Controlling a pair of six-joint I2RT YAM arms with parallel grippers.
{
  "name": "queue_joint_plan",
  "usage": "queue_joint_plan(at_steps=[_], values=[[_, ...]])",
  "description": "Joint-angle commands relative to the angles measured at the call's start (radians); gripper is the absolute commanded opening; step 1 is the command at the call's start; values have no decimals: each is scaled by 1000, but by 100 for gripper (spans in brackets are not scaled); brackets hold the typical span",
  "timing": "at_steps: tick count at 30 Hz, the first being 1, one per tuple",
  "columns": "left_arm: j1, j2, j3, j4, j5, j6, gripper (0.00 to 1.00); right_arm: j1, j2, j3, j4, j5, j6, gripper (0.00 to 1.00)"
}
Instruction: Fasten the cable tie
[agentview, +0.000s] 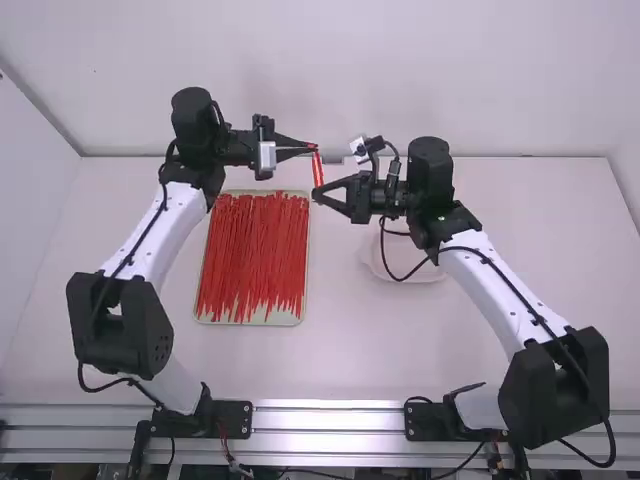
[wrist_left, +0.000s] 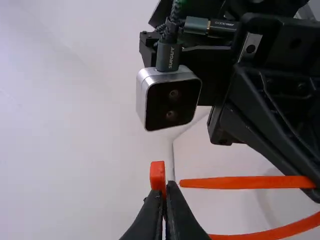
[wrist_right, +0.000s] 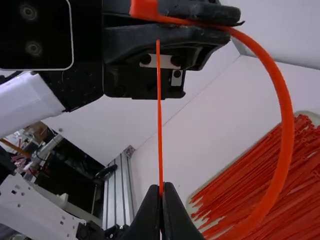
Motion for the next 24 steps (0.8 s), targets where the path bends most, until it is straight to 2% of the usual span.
queue_joint_plan(at_steps=[1,24], values=[[-3,-6,18,6,19,10,2,0,3,24,9,-5,8,0],[-3,-6,18,-4,49,11,2,2,3,24,70,26,65,0]])
